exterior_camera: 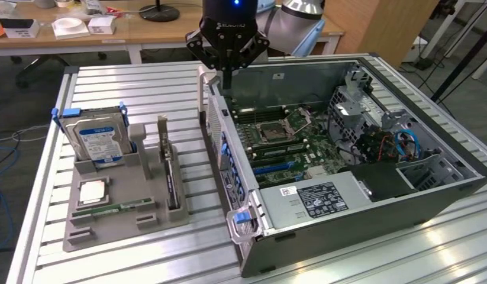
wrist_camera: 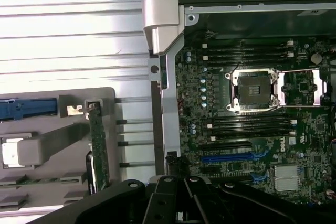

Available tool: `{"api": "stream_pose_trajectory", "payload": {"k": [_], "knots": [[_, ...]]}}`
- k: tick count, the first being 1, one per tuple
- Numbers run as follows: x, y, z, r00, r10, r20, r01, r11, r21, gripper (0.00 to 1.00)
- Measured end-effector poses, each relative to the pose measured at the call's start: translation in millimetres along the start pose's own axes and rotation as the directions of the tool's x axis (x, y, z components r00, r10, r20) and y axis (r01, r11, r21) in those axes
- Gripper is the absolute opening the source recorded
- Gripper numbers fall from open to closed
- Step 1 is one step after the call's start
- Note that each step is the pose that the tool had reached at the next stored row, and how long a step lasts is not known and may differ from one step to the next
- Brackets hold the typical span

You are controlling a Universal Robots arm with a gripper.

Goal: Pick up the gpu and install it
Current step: 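Reach for the gpu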

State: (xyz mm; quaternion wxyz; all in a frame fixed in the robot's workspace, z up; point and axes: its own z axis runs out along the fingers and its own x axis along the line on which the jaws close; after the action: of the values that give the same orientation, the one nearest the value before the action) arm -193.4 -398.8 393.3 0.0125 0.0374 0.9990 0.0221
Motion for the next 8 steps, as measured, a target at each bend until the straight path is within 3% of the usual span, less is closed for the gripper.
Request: {"api": "stream_pose_trajectory", "payload": {"k": [8], "knots": [[4.7, -0.3, -0.1, 1.0, 0.0, 0.0, 0.0, 1.0, 0.0, 0.11]]}}
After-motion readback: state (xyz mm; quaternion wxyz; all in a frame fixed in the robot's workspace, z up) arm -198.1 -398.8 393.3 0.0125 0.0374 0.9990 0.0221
